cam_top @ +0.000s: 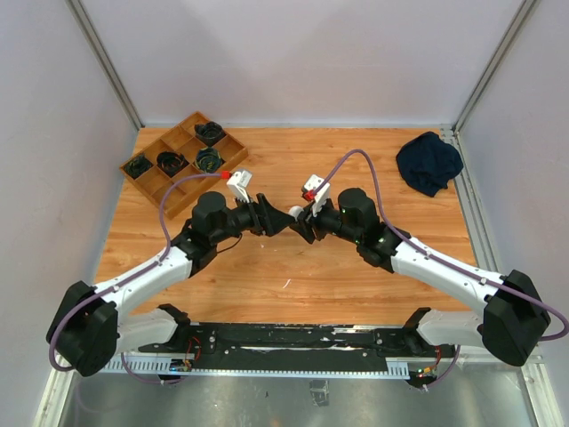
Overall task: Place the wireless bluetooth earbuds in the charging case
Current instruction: Pick up the charging case at the center of the board, then open the charging case, then pick up the earbud from the center of the board.
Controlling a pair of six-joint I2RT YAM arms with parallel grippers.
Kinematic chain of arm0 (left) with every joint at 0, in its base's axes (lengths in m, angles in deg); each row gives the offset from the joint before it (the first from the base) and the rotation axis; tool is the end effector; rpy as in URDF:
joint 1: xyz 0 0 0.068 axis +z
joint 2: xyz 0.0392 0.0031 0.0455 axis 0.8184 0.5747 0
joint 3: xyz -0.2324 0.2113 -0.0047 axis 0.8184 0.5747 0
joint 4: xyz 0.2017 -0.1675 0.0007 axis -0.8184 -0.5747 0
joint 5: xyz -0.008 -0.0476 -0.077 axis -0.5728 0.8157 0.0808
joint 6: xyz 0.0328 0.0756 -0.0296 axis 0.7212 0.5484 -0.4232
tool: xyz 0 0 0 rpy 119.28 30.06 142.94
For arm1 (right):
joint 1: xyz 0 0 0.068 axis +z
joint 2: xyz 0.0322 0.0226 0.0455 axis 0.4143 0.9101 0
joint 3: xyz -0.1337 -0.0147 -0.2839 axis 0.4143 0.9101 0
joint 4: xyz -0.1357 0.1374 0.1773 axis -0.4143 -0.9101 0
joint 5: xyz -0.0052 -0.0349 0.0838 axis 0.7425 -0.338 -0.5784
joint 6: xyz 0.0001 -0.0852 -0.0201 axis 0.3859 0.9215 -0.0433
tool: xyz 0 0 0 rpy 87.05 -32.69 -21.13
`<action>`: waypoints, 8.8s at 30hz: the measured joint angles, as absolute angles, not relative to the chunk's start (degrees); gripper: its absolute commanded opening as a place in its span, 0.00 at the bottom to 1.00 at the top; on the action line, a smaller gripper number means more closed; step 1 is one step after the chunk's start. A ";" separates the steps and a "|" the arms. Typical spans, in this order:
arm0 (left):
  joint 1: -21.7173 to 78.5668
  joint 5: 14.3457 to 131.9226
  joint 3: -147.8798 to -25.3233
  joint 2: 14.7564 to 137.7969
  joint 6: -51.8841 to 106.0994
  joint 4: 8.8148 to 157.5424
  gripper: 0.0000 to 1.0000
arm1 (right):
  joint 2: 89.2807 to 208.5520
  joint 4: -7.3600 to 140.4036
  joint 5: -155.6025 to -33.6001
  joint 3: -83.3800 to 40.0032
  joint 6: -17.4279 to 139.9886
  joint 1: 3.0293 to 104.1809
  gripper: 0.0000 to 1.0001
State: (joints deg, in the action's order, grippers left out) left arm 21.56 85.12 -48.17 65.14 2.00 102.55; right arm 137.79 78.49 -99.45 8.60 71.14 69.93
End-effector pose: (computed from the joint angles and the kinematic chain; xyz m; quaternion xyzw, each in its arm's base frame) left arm 0.2141 -0.1731 0.2933 0.0924 0.7519 -0.4762 0.4465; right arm 0.2048 0.2320 0.3194 -0.3816 0.6827 0.3028 0.5446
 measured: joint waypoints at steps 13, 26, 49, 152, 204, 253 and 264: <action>19.92 85.10 -48.93 69.03 1.34 106.33 0.46 | 137.79 79.83 -100.06 9.30 71.17 71.50 0.44; 19.57 85.87 -49.24 69.27 2.90 107.16 0.13 | 137.81 80.22 -99.80 9.57 72.65 71.50 0.63; 19.59 102.35 -50.84 59.94 28.34 102.99 0.12 | 128.02 79.48 -127.69 12.80 74.14 60.42 0.72; 18.26 91.81 -50.79 52.75 27.73 101.85 0.73 | 131.93 105.88 -141.77 18.35 56.43 60.16 0.15; 26.24 53.87 -57.52 70.43 9.83 77.76 0.80 | 134.58 104.59 -120.87 29.02 65.16 60.12 0.14; 36.93 44.36 -87.18 112.35 -2.92 61.35 0.24 | 133.31 109.22 -116.26 32.97 65.44 60.12 0.14; 37.17 50.50 -85.81 111.28 -2.04 62.66 0.11 | 132.30 109.18 -116.24 33.02 65.44 60.12 0.14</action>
